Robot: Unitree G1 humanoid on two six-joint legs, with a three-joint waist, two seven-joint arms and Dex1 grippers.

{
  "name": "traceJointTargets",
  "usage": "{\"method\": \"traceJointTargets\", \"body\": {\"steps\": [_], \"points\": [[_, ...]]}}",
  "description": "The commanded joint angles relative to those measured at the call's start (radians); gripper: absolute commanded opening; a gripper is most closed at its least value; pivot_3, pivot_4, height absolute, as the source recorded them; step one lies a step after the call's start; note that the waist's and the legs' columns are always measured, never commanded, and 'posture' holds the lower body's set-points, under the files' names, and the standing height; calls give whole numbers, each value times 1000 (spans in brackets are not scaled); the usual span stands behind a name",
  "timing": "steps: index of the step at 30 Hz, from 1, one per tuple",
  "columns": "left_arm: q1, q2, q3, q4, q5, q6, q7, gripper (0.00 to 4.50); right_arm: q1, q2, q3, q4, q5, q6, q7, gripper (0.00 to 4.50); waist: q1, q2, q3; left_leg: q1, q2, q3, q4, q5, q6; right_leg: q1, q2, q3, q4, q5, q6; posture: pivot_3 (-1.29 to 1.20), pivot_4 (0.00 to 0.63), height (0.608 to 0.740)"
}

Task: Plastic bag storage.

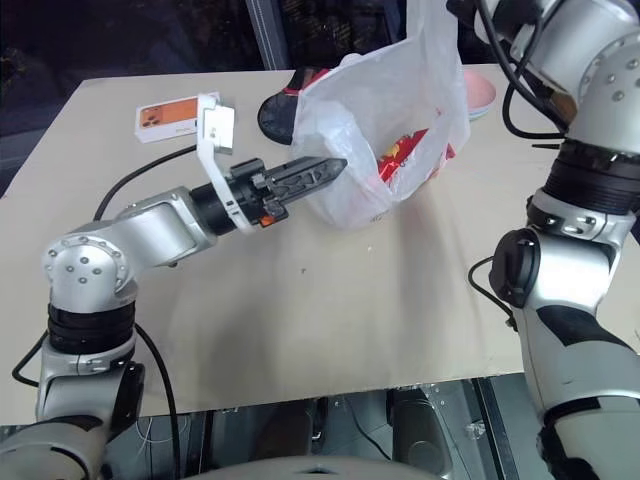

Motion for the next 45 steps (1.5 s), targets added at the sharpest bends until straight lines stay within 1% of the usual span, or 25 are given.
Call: {"method": "traceJointTargets", "body": {"steps": [1, 2, 5, 10, 11, 13, 14, 16, 17, 19, 20, 22, 25, 26, 28, 29, 33, 36, 38, 39, 40, 43, 45], "points": [[-29, 20, -19, -54, 190, -45, -77, 3043, -9, -2, -11, -60, 33, 2, -6, 0, -1, 0, 0, 0, 0, 0, 0, 0, 0, 0, 0, 0, 0, 0, 0, 0, 150, 740], [-26, 27, -29, -67, 239, -49, -99, 3043, -8, 0, -11, -63, 34, 4, -7, 0, -2, 0, 0, 0, 0, 0, 0, 0, 0, 0, 0, 0, 0, 0, 0, 0, 150, 740], [-28, 8, -25, -60, 316, -66, -125, 3043, -4, 3, -10, -68, 38, 7, -12, 0, -2, 0, 0, 0, 0, 0, 0, 0, 0, 0, 0, 0, 0, 0, 0, 0, 150, 740], [-53, -53, 5, -36, 286, -36, -148, 3043, 3, 11, -9, -81, 50, 12, -24, 0, -1, 0, 0, 0, 0, 0, 0, 0, 0, 0, 0, 0, 0, 0, 0, 0, 150, 740], [-62, -85, 21, -9, 258, -36, -124, 3043, 5, 13, -8, -85, 51, 13, -28, 0, -1, 0, 0, 0, 0, 0, 0, 0, 0, 0, 0, 0, 0, 0, 0, 0, 150, 740], [-75, -144, 71, 38, 160, -42, -83, 2532, 9, 16, -6, -92, 52, 16, -33, 0, 0, 0, 0, 0, 0, 0, 0, 0, 0, 0, 0, 0, 0, 0, 0, 0, 150, 740], [-80, -167, 103, 58, 116, -54, -61, 2360, 12, 16, -6, -95, 52, 18, -35, 0, 0, 0, 0, 0, 0, 0, 0, 0, 0, 0, 0, 0, 0, 0, 0, 0, 150, 740], [-84, -190, 149, 78, 65, -66, -33, 1465, 17, 15, -5, -99, 52, 17, -39, 0, -3, 0, 0, 0, 0, 0, 1, 0, 0, 0, 0, 0, 0, 0, 0, 0, 150, 740], [-90, -189, 177, 94, 37, -71, -24, 1184, 19, 7, -6, -95, 46, 10, -40, 0, -4, 0, 0, 0, 0, 0, 0, 0, 0, 0, 0, 0, 1, 0, 0, 0, 150, 740], [-120, -175, 240, 150, -1, -87, -15, 281, 13, -9, -18, -69, 26, -31, -41, 0, -3, 0, 0, 0, 0, 0, 0, 0, 0, 0, 0, 0, 1, 0, 0, 0, 150, 740], [-139, -166, 261, 181, -2, -94, -11, 132, 7, -16, -22, -54, 14, -57, -38, 0, -2, 0, 0, 0, 0, 0, 0, 0, 0, 0, 0, 0, 2, 0, 0, 0, 150, 740], [-192, -142, 289, 256, 21, -104, -20, 132, -10, -35, -21, -14, -19, -124, -28, 0, -1, 0, 0, 0, 0, 0, 1, 0, 0, 0, 0, 0, 3, 0, 0, 0, 150, 740], [-356, -67, 295, 436, 138, -131, -121, 132, -56, -85, -6, 66, -80, -250, 20, 0, 2, 0, 0, 0, -1, 0, 2, 0, 0, 0, 0, 0, 4, 0, 0, 0, 150, 740], [-407, -41, 282, 487, 182, -139, -166, 132, -59, -101, -11, 65, -81, -260, 27, 0, 2, 0, 0, 0, -1, -1, 2, 0, 0, 0, 0, -1, 4, 0, 0, 0, 150, 740], [-458, -15, 263, 537, 240, -129, -238, 132, -24, -122, -15, 15, -74, -259, 42, 0, -2, 0, 0, 0, -1, -1, 2, 0, 0, 0, 0, -1, 2, 0, 0, 0, 150, 740], [-459, -7, 253, 539, 265, -118, -265, 132, 6, -127, -14, -21, -69, -251, 43, 0, -2, 0, 0, 0, -1, 0, 0, 0, 0, 0, 0, 0, 0, 0, 0, 0, 150, 740], [-362, 4, 229, 435, 309, -59, -304, 132, 221, -162, 9, -243, -62, -186, 36, 0, -3, 0, -1, -1, 0, -1, -3, 2, -4, 1, -1, -2, -2, 0, 0, 0, 150, 740], [-254, -2, 241, 330, 293, -7, -265, 132, 409, -137, -3, -426, -13, -112, -9, 0, -3, 0, 0, -2, 0, 0, -3, 2, -4, 0, -1, -1, -1, 0, 0, 0, 150, 740], [-159, 2, 211, 248, 342, 2, -255, 132, 546, -127, 38, -541, -28, -92, -32, 0, -4, 0, 0, -2, 0, 1, -2, 2, -4, -2, -1, 0, -2, 0, 0, 0, 150, 740], [-104, -14, 197, 206, 380, -26, -257, 132, 612, -114, 60, -593, -36, -87, -45, 0, -4, 0, -1, -1, 0, 1, -2, 2, -4, -2, -1, 0, -1, 0, 0, 0, 150, 740], [-41, -14, 159, 161, 451, -62, -273, 132, 684, -101, 89, -644, -46, -87, -56, 0, -4, 0, -1, 0, 0, 0, -2, 1, -2, -1, -1, 1, -1, 0, 0, 0, 150, 740], [87, 6, 72, 65, 573, -99, -334, 132, 844, -92, 173, -737, -103, -112, -70, 0, -3, 0, -1, 2, 0, 2, -2, 0, 0, 1, 0, 1, 1, 0, 0, 0, 150, 740], [152, -3, 54, 30, 608, -113, -350, 132, 942, -100, 233, -783, -145, -139, -65, 0, -1, 0, -1, 2, 0, 1, 1, 0, 0, 0, 0, 2, 4, 0, 0, 0, 150, 740]]}}
